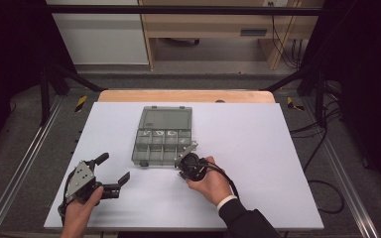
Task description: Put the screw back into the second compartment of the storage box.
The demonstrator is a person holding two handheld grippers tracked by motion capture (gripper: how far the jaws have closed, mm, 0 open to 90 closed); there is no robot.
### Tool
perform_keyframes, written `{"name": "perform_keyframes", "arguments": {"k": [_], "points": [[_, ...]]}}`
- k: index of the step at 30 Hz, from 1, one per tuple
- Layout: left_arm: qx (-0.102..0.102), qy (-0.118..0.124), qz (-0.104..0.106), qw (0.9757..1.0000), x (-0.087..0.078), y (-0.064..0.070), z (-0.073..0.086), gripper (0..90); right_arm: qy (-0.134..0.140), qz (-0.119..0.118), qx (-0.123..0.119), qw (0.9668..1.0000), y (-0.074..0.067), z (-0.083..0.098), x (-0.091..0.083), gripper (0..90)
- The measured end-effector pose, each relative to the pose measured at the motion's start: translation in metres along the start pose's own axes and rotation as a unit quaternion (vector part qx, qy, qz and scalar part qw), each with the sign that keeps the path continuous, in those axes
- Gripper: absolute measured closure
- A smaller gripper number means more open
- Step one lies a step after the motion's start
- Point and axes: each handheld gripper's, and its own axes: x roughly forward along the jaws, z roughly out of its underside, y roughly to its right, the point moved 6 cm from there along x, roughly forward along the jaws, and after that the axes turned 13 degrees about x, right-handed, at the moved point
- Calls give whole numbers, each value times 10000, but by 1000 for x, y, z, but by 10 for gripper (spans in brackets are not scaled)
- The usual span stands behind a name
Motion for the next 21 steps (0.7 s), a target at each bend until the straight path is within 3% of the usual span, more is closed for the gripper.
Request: {"name": "perform_keyframes", "arguments": {"k": [21], "points": [[7, 22, 26, 10000, 1, 1, -1, 12, -8, -72, 83, 9999, 2, 2, 7, 880]]}}
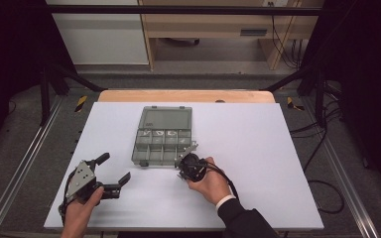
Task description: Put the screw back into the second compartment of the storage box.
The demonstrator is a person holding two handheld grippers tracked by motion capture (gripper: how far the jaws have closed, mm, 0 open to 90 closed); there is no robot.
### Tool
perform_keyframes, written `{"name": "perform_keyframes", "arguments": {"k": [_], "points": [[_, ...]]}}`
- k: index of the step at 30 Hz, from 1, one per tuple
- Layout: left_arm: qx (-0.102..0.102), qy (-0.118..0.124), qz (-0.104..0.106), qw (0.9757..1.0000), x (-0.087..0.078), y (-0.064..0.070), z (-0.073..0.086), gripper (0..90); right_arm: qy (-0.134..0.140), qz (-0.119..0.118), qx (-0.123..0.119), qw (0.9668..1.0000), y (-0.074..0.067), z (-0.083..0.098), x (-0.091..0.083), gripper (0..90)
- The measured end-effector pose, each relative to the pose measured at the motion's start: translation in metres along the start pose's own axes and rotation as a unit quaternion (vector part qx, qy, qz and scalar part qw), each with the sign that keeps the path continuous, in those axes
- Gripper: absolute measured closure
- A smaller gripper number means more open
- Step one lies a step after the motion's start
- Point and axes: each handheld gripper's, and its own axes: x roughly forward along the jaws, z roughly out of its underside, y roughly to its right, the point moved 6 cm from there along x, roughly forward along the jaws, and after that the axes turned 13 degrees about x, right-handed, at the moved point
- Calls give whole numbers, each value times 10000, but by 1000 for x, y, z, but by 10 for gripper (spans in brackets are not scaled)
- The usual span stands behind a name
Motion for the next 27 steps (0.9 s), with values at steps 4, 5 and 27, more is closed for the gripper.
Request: {"name": "perform_keyframes", "arguments": {"k": [4, 5, 27], "points": [[-1, -4, -3, 10000, 0, 0, 0, 12, 132, -61, -37, 9999, -2, -1, -9, 880], [9, -11, -2, 10000, 1, 0, 0, 12, 186, -88, -42, 9998, -5, 0, -15, 881], [-30, -24, -68, 10000, 0, -3, 1, 11, 1352, 63, -15, 9908, 3, -66, -63, 880]]}}
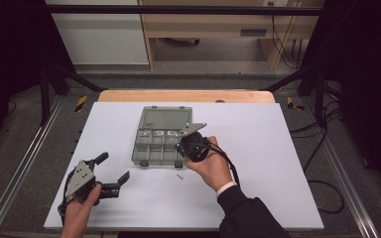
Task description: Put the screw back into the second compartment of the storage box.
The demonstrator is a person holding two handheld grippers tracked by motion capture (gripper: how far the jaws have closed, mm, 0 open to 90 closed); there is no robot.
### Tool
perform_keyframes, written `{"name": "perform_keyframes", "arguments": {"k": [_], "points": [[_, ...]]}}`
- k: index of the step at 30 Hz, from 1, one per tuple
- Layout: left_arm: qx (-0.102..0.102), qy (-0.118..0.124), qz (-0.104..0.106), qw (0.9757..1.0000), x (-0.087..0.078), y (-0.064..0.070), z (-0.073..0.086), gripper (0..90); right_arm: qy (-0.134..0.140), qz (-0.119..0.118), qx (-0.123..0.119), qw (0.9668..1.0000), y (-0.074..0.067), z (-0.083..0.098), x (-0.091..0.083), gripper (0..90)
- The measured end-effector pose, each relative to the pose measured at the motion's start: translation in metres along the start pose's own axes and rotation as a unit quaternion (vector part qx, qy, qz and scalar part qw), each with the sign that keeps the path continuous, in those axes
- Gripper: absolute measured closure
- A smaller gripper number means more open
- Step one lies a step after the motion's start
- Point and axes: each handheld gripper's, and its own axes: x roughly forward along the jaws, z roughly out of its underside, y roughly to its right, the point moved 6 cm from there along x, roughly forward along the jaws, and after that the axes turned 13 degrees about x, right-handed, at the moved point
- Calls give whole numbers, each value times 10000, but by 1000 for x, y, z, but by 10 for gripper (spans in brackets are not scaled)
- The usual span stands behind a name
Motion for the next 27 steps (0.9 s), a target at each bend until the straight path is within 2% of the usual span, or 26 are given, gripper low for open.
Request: {"name": "perform_keyframes", "arguments": {"k": [5, 7, 10, 18, 27], "points": [[-6, -1, 13, 10000, 0, 0, 0, 12, 81, 90, -6, 9999, 1, -14, 8, 880], [-4, -9, 25, 10000, 1, 1, 0, 12, 147, 213, -99, 9996, 2, -21, 16, 880], [1, -1, 26, 10000, 1, 1, 0, 11, 208, 359, -111, 9991, 3, -27, 23, 880], [-7, 11, 23, 10000, 1, 0, 0, 10, 262, 360, 3, 9990, 4, -35, 38, 880], [-33, 20, -10, 10000, 0, -2, 0, 8, 362, 346, 27, 9987, 0, -42, 50, 880]]}}
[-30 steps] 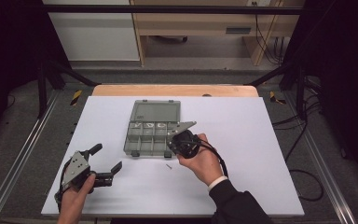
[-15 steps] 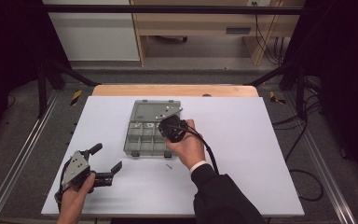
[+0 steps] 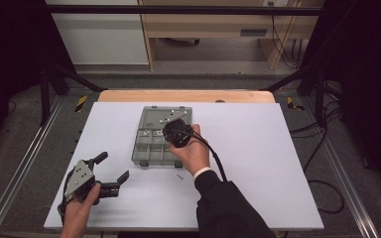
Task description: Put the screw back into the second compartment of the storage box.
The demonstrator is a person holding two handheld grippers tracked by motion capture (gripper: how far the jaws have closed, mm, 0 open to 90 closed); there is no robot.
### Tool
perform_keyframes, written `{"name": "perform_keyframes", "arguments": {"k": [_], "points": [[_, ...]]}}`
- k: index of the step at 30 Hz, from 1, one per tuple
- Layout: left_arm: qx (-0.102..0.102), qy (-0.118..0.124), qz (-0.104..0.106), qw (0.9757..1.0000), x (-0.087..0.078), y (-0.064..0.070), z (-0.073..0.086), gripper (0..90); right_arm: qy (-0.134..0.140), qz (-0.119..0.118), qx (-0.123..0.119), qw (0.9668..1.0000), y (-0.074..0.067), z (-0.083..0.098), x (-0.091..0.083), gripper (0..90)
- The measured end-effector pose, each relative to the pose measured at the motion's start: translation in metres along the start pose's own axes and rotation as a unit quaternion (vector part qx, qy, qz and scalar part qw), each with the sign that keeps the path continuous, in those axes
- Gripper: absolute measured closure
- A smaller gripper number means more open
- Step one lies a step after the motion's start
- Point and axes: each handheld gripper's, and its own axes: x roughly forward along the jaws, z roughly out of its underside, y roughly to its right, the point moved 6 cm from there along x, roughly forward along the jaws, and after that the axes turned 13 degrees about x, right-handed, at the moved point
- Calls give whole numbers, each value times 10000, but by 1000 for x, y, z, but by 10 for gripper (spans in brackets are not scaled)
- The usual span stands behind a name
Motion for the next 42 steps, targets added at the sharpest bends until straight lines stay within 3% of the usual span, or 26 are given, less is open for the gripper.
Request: {"name": "perform_keyframes", "arguments": {"k": [5, 26, 28, 31, 42], "points": [[-3, -22, 12, 10000, 1, 0, 1, 8, -96, 45, -126, 9999, -6, -2, 15, 880], [-11, 4, 58, 10000, 3, 1, 0, 8, -381, -17, -71, 9992, -17, -4, 53, 873], [-25, 12, 53, 10000, 2, 1, 0, 8, -404, 62, 0, 9992, -15, -2, 55, 764], [-41, 6, 50, 10000, 2, 0, 0, 8, -426, 77, -25, 9991, -14, -2, 53, 735], [-57, 41, 27, 10000, 1, 0, -1, 8, -269, 198, -174, 9993, -15, -11, 17, 480]]}}
